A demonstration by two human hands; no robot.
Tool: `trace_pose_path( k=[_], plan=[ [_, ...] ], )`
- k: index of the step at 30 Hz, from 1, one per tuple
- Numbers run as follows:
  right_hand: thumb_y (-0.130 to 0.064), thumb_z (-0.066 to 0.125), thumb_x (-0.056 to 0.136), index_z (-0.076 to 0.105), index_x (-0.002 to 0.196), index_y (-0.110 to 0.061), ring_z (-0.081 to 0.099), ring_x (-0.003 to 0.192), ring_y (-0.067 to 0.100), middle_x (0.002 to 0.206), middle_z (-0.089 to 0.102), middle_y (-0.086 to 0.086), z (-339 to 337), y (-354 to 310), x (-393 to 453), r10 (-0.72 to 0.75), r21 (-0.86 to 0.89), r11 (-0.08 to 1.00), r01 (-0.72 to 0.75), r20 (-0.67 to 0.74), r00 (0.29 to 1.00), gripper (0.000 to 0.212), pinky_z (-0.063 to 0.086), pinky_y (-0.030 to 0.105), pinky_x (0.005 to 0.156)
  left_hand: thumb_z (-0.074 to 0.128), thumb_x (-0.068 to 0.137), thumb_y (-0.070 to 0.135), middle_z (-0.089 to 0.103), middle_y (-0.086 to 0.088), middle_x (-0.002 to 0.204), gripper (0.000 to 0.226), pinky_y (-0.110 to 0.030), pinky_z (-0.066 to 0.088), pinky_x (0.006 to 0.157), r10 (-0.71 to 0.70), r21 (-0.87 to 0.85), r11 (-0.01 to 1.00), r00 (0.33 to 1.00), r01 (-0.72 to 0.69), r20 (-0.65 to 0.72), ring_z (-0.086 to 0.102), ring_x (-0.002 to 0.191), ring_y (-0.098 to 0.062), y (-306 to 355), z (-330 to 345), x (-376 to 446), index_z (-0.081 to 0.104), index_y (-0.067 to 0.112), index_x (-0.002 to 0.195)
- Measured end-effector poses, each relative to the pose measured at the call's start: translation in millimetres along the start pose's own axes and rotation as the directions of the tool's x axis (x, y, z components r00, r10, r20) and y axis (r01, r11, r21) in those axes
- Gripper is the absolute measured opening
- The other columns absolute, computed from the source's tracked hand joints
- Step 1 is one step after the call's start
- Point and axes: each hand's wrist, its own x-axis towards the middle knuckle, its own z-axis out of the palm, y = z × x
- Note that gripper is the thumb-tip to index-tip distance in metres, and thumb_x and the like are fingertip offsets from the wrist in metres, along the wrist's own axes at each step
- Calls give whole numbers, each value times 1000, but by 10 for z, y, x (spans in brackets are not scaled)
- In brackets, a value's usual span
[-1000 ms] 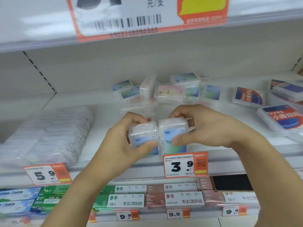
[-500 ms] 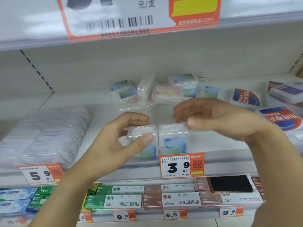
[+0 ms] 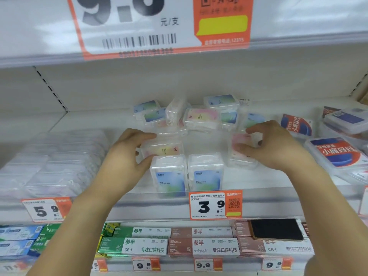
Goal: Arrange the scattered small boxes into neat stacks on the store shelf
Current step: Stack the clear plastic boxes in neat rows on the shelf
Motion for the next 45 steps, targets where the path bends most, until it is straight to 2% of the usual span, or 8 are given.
trace_pose_path(
  k=[7,14,21,26,30,35,39,45],
  plan=[
    [-70,75,58,47,133,-24,54,99,19,127,50,4,-37,17,-38,46,-70,997,-34,172,984,93,46,30,88,72,83,15,47,2,107,43,-23,46,80,-203,-43,978,979,202,-29,55,79,-14,80,-45,37,63,20,125],
    [-33,94,55,44,114,-23,60,85,15,103,56,-4,-85,-14,-69,-15,310,951,-5,64,998,78,52,34,70,74,82,20,65,0,103,26,-8,47,65,-300,-392,896,935,209,-188,62,89,-3,391,-293,18,61,24,105],
    [0,85,64,65,103,-25,68,78,19,95,71,0,-234,114,-103,4,675,733,86,-130,992,50,52,29,60,83,63,23,72,0,98,54,-40,59,80,-276,-649,741,959,173,-60,71,89,-11,909,-178,25,57,16,109],
    [-20,73,86,67,116,-34,69,90,15,107,70,-7,-349,243,-186,-185,589,782,206,-96,978,34,57,34,78,81,71,8,68,9,90,47,-18,54,65,-190,-653,751,979,97,-74,69,78,1,1223,-112,77,50,25,102],
    [-30,65,93,68,122,-32,67,103,6,112,72,-11,-402,281,-192,-228,619,729,290,-181,957,29,52,25,90,71,84,17,71,6,87,23,-30,59,73,-214,-670,735,973,105,-82,71,81,-8,1390,-172,171,56,17,101],
    [-29,87,67,69,97,-23,66,86,15,105,71,0,-396,402,-142,28,816,556,157,-207,978,36,49,26,74,74,79,27,66,10,80,29,-8,43,51,-91,-382,921,995,74,-27,62,60,5,1548,-178,303,55,19,101],
    [-14,85,71,74,96,-20,63,67,10,86,71,0,-475,499,-204,-26,858,486,165,-174,984,28,47,12,61,76,73,33,68,9,91,41,-19,46,57,13,-222,974,976,37,218,66,67,-5,1670,-62,457,53,27,106],
    [-6,72,74,61,112,-36,66,87,27,105,66,2,-526,598,-228,-190,353,920,168,28,981,50,57,40,76,75,69,32,59,6,99,43,-33,50,77,22,102,992,894,-75,447,58,90,-15,1808,141,598,50,24,103]
  ],
)
